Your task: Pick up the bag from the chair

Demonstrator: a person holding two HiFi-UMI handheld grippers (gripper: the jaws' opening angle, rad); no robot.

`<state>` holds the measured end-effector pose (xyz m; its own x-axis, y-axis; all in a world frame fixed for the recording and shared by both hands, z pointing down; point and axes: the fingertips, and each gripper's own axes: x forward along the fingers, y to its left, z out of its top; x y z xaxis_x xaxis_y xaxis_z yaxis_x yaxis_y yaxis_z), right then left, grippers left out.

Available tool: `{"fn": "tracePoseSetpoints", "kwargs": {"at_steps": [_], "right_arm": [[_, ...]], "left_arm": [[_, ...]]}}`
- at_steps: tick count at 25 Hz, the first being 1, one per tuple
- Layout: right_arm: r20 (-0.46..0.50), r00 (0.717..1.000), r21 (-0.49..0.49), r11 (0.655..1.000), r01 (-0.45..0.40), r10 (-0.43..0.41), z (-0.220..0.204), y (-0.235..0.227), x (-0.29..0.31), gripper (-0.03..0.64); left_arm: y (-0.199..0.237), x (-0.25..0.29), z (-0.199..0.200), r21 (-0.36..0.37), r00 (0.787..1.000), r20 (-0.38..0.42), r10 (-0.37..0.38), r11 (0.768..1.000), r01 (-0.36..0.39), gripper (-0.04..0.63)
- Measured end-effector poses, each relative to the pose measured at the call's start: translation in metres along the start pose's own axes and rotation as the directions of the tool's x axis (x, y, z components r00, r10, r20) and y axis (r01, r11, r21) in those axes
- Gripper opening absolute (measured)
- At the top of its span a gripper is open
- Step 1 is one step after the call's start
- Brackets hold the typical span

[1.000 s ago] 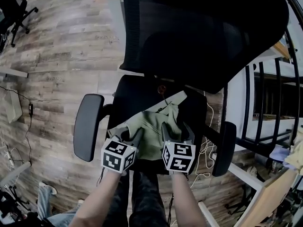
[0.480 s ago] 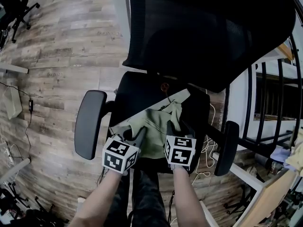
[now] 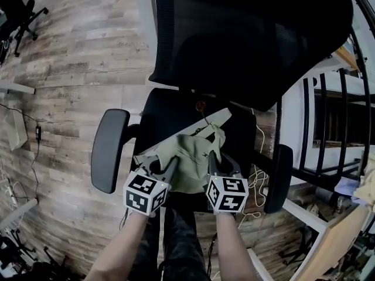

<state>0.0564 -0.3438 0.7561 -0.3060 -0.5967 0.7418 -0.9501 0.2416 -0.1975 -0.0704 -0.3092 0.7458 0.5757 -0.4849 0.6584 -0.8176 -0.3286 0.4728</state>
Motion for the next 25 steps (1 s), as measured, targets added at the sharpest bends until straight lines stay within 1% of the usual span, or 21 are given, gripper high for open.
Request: {"fn": "tracePoseSetpoints", "kwargs": {"at_steps": [5, 12, 18, 25], "right_arm": [[0.079, 0.995, 0.012, 0.998, -0.055, 0.054, 0.009, 0.007, -0.020, 0.057], [0.171, 0.979, 0.019, 0.993, -0.114, 0.109, 0.022, 0.012, -0.050, 0.055], [0.214, 0.966, 0.004, 0.988, -0.151, 0.147, 0.031, 0.019, -0.071, 0.054], [0.251, 0.953, -0.011, 0.985, -0.172, 0.170, 0.051, 0.025, -0.089, 0.052]], "left_arm": [[-0.006, -0.010, 0.008, 0.016, 1.000, 0.024, 0.016, 1.000, -0.016, 0.012], [-0.018, -0.024, 0.019, 0.042, 0.998, 0.056, 0.037, 0.998, -0.039, 0.012], [-0.030, -0.039, 0.027, 0.066, 0.996, 0.070, 0.048, 0.996, -0.053, 0.011], [-0.041, -0.052, 0.045, 0.088, 0.993, 0.100, 0.058, 0.994, -0.067, 0.011]]}}
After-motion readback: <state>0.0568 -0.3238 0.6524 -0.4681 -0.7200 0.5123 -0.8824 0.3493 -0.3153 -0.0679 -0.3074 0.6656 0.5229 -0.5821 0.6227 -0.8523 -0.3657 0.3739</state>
